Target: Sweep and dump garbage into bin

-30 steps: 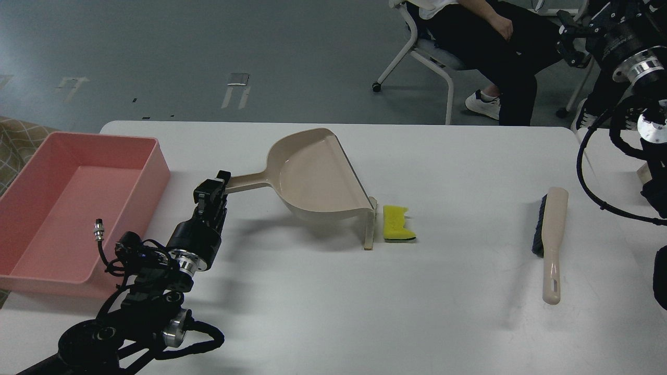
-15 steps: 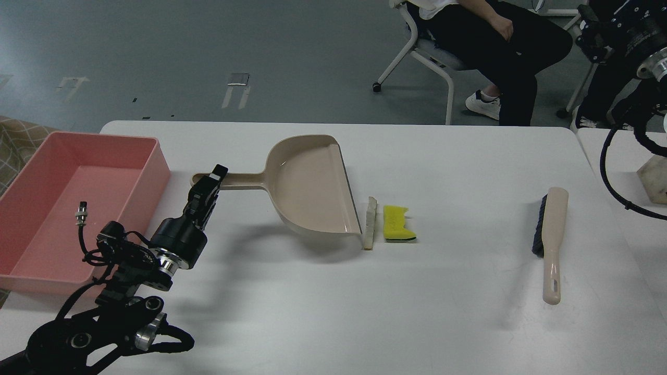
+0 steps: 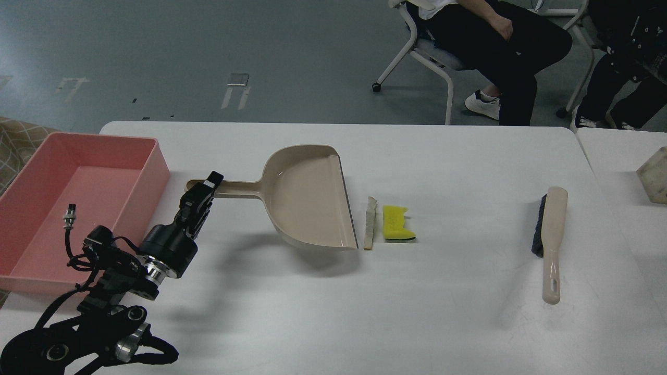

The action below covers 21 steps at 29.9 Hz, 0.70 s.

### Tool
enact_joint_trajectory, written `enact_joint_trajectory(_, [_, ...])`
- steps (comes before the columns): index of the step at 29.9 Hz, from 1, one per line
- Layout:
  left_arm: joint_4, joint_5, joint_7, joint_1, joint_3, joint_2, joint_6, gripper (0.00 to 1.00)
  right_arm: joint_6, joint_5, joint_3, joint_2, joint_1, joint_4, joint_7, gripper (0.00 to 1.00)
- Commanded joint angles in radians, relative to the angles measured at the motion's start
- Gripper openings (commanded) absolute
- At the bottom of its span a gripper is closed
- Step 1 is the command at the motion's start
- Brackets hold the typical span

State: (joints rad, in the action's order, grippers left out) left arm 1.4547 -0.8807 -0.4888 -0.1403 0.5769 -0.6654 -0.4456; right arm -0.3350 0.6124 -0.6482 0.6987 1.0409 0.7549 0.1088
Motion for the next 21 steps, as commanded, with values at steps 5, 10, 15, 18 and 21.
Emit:
enact_joint_trajectory(5, [0.046, -0.003, 0.000, 0.073, 0.000, -0.046, 0.051, 0.18, -0.012, 0.165, 0.053, 0.143, 0.008, 0.179, -0.060, 1.00])
enact_joint_trajectory(10, [0.046, -0.004, 0.000, 0.090, 0.000, -0.054, 0.068, 0.18, -0.067, 0.306, 0.059, 0.309, 0.011, 0.371, -0.061, 1.00])
enact_joint_trajectory(15, [0.046, -0.004, 0.000, 0.088, 0.000, -0.048, 0.068, 0.18, -0.107, 0.472, 0.059, 0.386, 0.085, 0.460, -0.049, 1.00])
enact_joint_trajectory(18, [0.046, -0.004, 0.000, 0.087, 0.000, -0.040, 0.068, 0.18, -0.108, 0.472, 0.061, 0.386, 0.090, 0.458, -0.031, 1.00])
enact_joint_trajectory(21, [0.046, -0.004, 0.000, 0.087, 0.000, -0.040, 0.068, 0.18, -0.114, 0.474, 0.064, 0.384, 0.082, 0.463, -0.032, 1.00])
